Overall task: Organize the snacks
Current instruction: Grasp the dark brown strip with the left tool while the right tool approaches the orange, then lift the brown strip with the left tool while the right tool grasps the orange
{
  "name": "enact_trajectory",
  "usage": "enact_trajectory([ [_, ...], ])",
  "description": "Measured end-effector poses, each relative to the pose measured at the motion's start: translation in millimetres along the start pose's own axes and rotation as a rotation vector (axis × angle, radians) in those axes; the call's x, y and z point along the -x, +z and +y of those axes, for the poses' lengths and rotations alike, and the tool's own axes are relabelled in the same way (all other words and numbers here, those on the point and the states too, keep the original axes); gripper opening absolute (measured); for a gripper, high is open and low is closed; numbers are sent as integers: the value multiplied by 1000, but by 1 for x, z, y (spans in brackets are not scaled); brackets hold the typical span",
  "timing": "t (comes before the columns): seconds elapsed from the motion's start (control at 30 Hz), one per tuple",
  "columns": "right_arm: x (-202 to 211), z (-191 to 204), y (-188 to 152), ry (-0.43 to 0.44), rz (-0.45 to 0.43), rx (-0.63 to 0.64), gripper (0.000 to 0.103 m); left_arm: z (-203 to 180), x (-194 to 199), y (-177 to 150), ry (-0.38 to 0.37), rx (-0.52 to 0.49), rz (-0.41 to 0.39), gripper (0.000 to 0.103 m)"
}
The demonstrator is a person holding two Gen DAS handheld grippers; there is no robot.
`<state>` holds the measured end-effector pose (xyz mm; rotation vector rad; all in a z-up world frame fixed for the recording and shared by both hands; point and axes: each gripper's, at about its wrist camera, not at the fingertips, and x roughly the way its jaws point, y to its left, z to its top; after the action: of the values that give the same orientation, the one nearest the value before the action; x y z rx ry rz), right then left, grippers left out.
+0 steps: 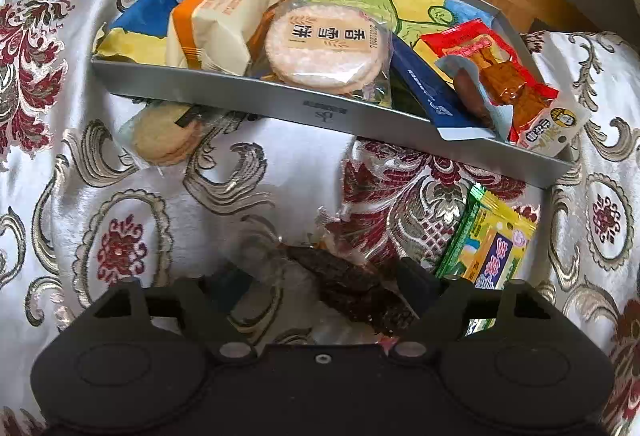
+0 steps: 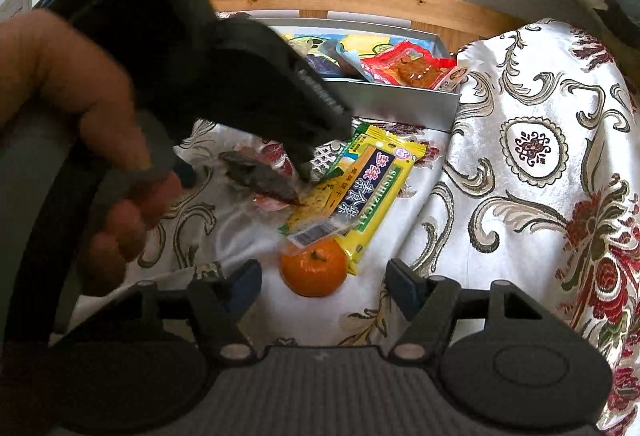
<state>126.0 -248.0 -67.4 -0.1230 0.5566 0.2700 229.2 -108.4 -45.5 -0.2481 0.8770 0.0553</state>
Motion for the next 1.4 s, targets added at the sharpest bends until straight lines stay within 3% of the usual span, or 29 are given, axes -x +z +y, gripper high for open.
enact_trajectory([
  [0.2, 0, 1, 1, 0, -2, 13, 72, 25, 8, -3, -50, 30, 16, 66],
  [0.3, 2, 5, 0, 21, 0, 35, 58, 37, 13, -6, -70, 48, 25, 59],
  [0.43, 1, 13, -1, 40, 4, 77, 47, 50, 18, -11, -68, 34, 43, 46],
  [0.53, 3, 17, 0, 52, 0, 100, 41, 62, 23, -16, -82, 25, 46, 45],
  [0.8, 12, 33, -1, 105, 3, 160, 40, 85, 37, -34, -105, -8, 68, 46],
  [0.97, 20, 40, -2, 137, 15, 160, 40, 102, 45, -45, -118, -15, 92, 55],
  [1.2, 29, 44, -5, 149, 27, 136, 40, 103, 53, -63, -113, -82, 19, 62],
  [1.4, 39, 47, -8, 134, -21, 140, 40, 94, 51, -72, -96, -178, -12, 68],
])
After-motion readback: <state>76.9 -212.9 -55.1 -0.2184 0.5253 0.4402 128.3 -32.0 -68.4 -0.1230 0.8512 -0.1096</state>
